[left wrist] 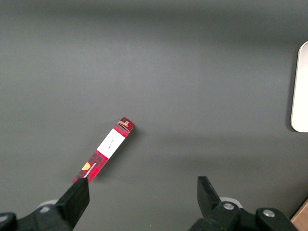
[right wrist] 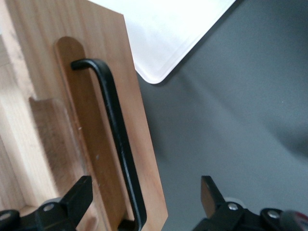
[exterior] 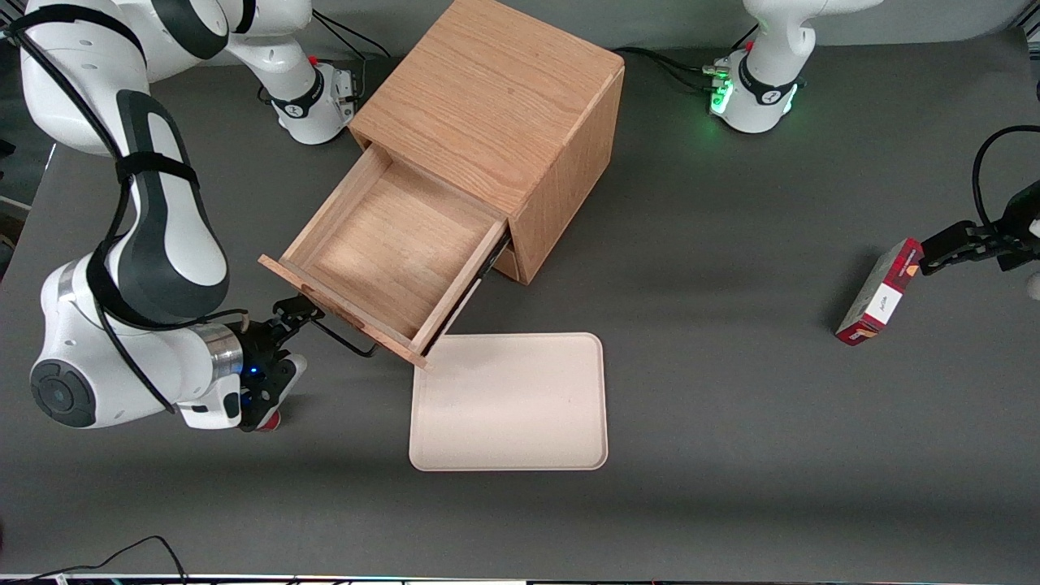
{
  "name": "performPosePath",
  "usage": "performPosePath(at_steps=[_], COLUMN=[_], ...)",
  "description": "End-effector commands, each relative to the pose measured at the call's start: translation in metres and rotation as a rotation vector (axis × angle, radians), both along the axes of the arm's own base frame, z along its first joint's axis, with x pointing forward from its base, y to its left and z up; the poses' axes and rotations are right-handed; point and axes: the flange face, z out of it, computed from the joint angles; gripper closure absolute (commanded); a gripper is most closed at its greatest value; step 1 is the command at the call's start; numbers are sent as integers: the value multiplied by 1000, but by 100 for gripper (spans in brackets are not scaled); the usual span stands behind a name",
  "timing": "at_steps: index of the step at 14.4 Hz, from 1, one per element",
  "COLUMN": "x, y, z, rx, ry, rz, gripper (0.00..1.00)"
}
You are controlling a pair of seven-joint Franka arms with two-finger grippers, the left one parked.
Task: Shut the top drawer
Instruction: 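Position the right gripper against the drawer front beside the black handle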
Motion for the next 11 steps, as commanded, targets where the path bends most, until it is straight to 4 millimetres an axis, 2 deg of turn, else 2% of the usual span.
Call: performPosePath(at_steps=[1,11], x=[3,3], y=[4,4], z=[-6,-36], rx=[13,11], ry=[-6,-11], rz=[-34,-52], gripper=[0,0])
